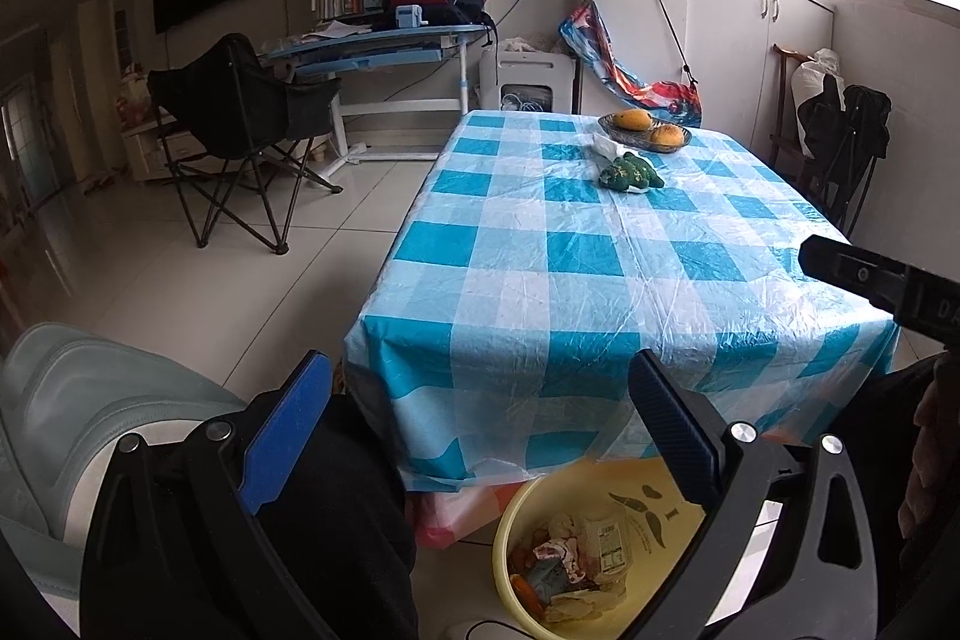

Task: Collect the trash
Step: 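Reach the right tool to the white tissue while the left tool approaches the green plush tree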

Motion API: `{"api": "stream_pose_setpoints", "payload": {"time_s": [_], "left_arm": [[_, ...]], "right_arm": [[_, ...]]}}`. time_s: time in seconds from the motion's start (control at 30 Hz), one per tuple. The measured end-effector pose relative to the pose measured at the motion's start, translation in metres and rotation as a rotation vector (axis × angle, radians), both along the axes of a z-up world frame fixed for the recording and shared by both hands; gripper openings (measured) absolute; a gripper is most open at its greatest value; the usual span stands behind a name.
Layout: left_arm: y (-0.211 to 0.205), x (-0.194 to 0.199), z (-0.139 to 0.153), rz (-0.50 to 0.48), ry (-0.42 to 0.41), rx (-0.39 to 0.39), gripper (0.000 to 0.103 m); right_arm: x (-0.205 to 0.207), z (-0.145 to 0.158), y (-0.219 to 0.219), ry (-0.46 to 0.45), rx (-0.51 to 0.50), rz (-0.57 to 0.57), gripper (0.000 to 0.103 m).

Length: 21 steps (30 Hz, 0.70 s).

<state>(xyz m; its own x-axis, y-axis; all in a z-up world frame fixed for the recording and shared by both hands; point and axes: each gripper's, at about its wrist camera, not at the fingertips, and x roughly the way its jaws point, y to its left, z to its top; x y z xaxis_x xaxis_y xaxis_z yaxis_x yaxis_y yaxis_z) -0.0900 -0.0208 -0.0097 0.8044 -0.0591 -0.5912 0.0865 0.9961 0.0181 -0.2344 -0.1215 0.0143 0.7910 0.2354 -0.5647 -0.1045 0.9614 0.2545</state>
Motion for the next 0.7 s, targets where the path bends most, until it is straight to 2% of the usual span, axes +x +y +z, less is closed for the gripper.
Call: {"api": "stream_pose_setpoints", "payload": {"time_s": [0.13, 0.27, 0.5, 0.63, 0.7], "left_arm": [[0.004, 0.010, -0.003, 0.004, 0.011, -0.032, 0.096], [0.005, 0.018, -0.006, -0.004, 0.020, -0.049, 0.096], [0.007, 0.030, -0.008, -0.017, 0.034, -0.075, 0.096], [0.013, 0.040, -0.009, -0.008, 0.055, -0.104, 0.096], [0.015, 0.044, -0.012, 0.000, 0.071, -0.121, 0.096]], "right_arm": [[0.064, 0.004, -0.011, 0.029, 0.000, -0.013, 0.087], [0.142, 0.007, -0.004, 0.069, -0.059, 0.004, 0.087], [0.273, -0.019, 0.002, 0.221, -0.138, -0.020, 0.086], [0.313, -0.040, -0.008, 0.299, -0.144, -0.037, 0.075], [0.321, -0.049, -0.014, 0.332, -0.133, -0.035, 0.062]]}}
